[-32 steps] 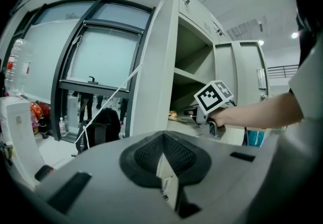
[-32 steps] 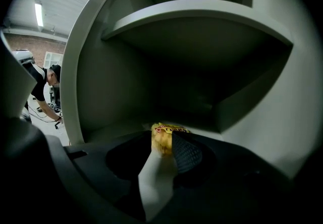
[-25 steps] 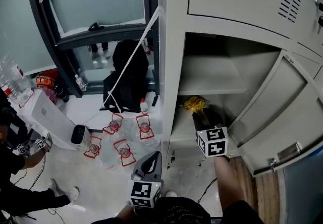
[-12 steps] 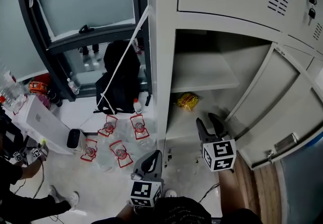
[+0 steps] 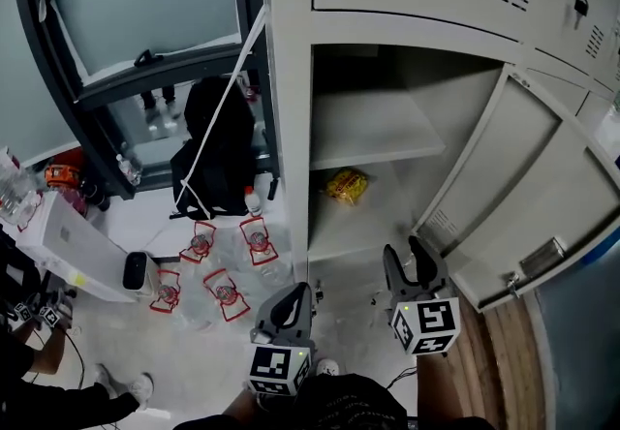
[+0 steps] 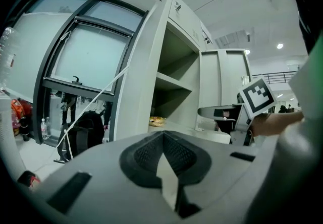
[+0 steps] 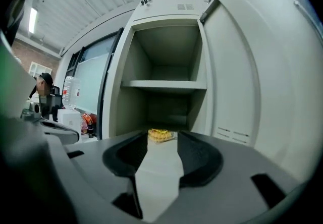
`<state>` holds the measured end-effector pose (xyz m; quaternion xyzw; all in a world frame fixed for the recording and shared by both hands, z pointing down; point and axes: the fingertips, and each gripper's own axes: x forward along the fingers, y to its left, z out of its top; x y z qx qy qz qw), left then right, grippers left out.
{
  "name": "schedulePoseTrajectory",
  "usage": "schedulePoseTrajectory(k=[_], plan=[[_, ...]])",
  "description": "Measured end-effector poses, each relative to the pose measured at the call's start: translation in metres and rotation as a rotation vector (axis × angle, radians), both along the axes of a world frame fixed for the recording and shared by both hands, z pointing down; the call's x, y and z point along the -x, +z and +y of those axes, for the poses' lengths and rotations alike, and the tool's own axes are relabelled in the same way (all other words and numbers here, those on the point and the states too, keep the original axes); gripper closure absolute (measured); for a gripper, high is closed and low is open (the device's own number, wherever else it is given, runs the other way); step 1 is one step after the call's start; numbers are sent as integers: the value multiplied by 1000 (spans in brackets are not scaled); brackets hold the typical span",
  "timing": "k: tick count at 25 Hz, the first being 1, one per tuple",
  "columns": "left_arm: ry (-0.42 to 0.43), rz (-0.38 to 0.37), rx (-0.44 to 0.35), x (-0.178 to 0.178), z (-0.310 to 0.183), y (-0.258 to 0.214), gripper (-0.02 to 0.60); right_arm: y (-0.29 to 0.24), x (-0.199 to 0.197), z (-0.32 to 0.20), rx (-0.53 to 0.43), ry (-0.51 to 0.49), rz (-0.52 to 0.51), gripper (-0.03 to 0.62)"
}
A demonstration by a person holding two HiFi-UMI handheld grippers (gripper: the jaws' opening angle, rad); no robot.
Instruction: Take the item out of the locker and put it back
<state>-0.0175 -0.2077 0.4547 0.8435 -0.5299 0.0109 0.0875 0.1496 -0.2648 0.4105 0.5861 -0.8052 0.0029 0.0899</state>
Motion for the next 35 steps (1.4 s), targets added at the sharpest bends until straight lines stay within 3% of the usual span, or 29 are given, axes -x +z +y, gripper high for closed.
schedulePoseTrajectory(k=[7, 15, 26, 32, 35], plan=[[32, 5, -7, -10, 4, 2, 574, 24, -5, 33, 36, 38, -59, 416], [54, 7, 3, -17, 13, 7, 574, 50, 5, 63, 80, 22, -37, 416], [54, -1, 11, -17, 18, 10, 574, 47, 5, 76, 82, 16, -48, 418], [62, -10, 11, -19, 19, 11, 575, 49, 8, 84, 91, 20, -40, 478], [74, -13, 4, -21, 20, 9, 575, 38, 10, 86, 48, 23, -37, 518]])
